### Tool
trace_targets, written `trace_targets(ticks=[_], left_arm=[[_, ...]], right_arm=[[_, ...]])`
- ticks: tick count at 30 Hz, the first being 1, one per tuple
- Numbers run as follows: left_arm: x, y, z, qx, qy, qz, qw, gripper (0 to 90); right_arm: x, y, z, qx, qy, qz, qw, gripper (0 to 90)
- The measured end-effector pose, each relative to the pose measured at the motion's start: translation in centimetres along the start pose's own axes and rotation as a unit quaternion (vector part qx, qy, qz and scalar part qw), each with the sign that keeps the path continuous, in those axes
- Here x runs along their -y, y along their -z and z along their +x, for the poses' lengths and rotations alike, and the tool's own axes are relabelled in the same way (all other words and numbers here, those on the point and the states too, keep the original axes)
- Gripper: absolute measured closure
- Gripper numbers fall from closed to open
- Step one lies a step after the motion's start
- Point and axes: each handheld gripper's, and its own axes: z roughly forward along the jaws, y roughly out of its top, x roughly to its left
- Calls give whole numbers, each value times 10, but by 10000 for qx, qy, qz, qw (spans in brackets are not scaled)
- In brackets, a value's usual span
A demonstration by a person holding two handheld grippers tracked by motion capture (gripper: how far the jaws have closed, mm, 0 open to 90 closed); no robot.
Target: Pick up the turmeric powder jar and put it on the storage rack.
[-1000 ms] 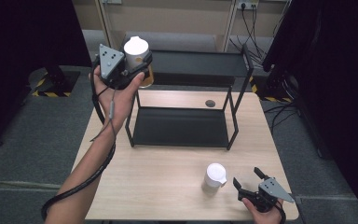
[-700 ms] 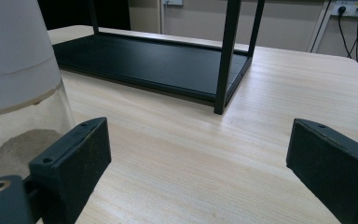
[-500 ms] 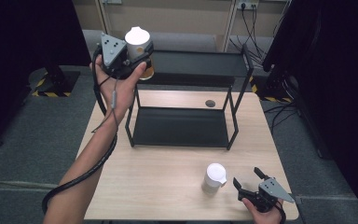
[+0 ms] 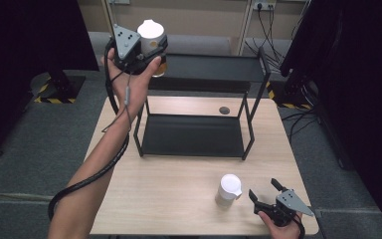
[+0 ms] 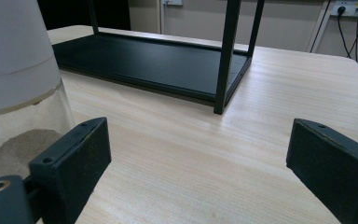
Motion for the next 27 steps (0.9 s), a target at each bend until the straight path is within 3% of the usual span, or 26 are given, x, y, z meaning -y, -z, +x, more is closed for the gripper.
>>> trace_targets(ticks=[20,27], left_arm=[[9,-36,4,-346,-28,274,9990,306],[14,-40,3,-350,20,295,9989,305]], right_arm=[[0,0,1,7,67,-4,10000,67],[-1,0,2,2,83,20,10000,67]])
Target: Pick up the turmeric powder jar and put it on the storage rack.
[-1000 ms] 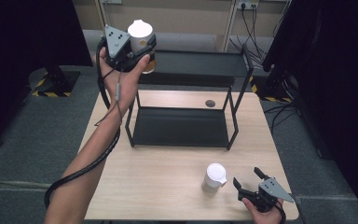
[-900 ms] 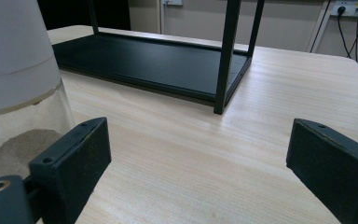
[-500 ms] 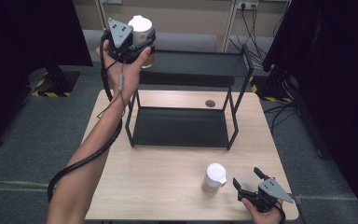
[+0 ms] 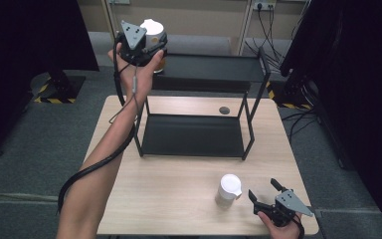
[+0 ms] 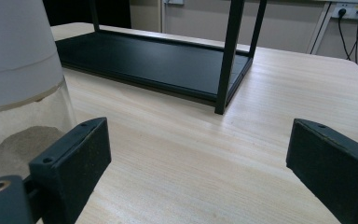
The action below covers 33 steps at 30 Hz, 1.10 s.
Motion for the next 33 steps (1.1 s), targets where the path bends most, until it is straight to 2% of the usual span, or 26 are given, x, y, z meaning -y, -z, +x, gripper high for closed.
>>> trace_targets(ticks=[7,14,23,27,30,33], left_arm=[[1,-3,2,-16,35,26,10000,305],[1,-7,6,5,181,61,9998,304],[1,-7,5,-18,180,69,9998,299],[7,-5,1,-94,145,-53,9998,176],[12,-1,-2,-211,161,-161,9995,135],[13,4,-1,-187,168,-201,9995,125]], right_arm=[[0,0,0,-3,8,-5,10000,67],[0,0,0,-4,20,-9,10000,67],[0,0,0,-11,31,0,10000,67],[0,0,0,-16,39,-3,10000,67],[0,0,0,-18,27,1,10000,67],[0,0,0,-21,55,-4,10000,67]])
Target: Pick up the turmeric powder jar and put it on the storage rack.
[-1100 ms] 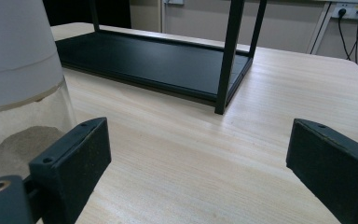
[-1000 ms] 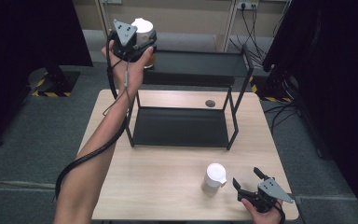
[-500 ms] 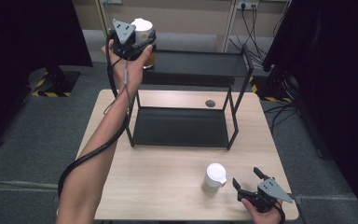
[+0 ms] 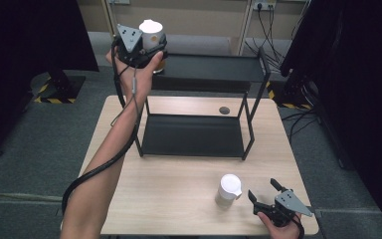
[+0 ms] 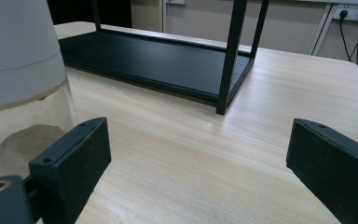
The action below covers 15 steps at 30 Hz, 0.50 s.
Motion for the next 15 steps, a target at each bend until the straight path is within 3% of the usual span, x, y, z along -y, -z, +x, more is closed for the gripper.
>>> trace_targets(ticks=[3,15], left_arm=[[4,10,3,99,113,-130,9998,126],[18,39,3,301,-3,-277,9992,130]], right_arm=[[0,0,0,-1,4,8,10000,67],[-1,0,0,-12,17,17,10000,67]])
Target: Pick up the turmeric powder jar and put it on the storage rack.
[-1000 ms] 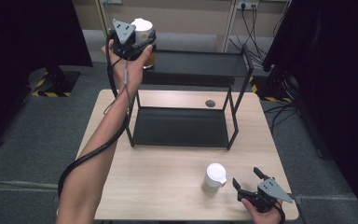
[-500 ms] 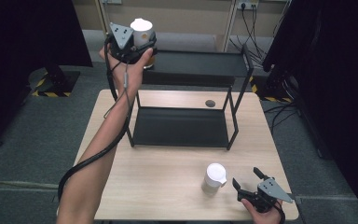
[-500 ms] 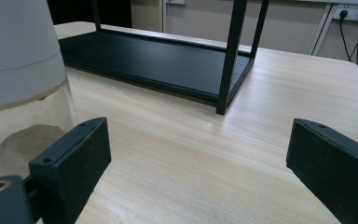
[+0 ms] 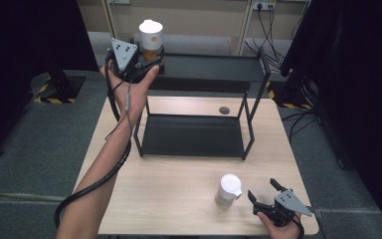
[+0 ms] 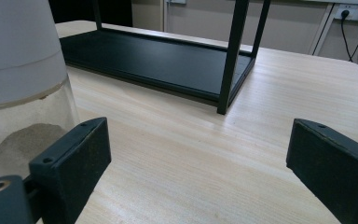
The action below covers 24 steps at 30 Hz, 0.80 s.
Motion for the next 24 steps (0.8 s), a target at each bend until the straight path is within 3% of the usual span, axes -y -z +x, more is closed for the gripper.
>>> trace_targets(ticks=[9,24], left_arm=[[11,18,-6,95,-55,-43,9999,136],[43,49,-13,297,59,-9,9995,137]], right_arm=[[0,0,0,-4,13,-11,10000,67],[0,0,0,1,3,-3,10000,67]])
